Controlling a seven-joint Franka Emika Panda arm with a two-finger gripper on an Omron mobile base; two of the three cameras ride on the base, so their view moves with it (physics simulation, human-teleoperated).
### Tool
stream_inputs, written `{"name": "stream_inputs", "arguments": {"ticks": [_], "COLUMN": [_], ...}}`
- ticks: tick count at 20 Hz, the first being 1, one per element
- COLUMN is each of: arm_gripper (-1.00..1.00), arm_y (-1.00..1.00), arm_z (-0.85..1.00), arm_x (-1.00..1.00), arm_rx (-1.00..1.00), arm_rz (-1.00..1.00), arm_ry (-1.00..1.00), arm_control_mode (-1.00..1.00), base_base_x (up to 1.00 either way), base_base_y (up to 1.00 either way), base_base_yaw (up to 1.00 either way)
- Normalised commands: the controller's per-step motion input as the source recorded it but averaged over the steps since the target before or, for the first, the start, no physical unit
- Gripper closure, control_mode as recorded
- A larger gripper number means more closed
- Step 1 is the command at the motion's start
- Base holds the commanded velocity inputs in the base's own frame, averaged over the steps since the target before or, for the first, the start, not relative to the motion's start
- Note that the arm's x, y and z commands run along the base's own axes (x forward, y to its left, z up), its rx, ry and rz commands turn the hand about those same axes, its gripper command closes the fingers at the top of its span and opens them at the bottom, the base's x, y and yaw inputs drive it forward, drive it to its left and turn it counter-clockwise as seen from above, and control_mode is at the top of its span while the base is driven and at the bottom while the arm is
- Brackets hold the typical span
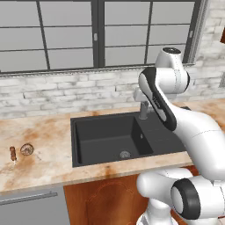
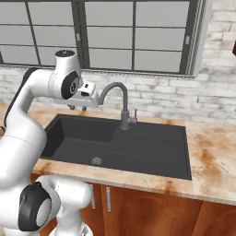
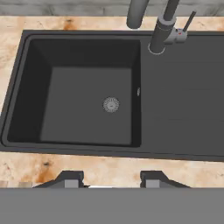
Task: Turn on the sink faucet. Then move the mushroom from the counter to the sink. Turn off the sink. Move the vegetable from the sink to the pot next to the stove. Finally move the pot to the front center burner.
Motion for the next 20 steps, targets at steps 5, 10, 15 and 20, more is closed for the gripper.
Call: {"name": "stream_inputs", "arguments": {"ticks": [5,10,15,20], "arm_gripper": [-1.0,-1.0,-1.0,-1.0], "arm_y": [-0.24,-0.65,-0.76,-0.66], "arm_z": [-0.06,-0.2,-0.15,-0.18], "arm_x": [-0.15,-0.2,-0.08,0.21], "arm_rx": [0.03,0.07,0.08,0.05], "arm_rz": [-0.02,0.0,0.0,0.02], "arm_ry": [-0.02,-0.01,-0.01,0.0], "arm_control_mode": [-1.0,-1.0,-1.0,-1.0], "base_base_x": [0.0,0.0,0.0,0.0], "base_base_y": [0.0,0.0,0.0,0.0], "base_base_yaw": [0.0,0.0,0.0,0.0]}}
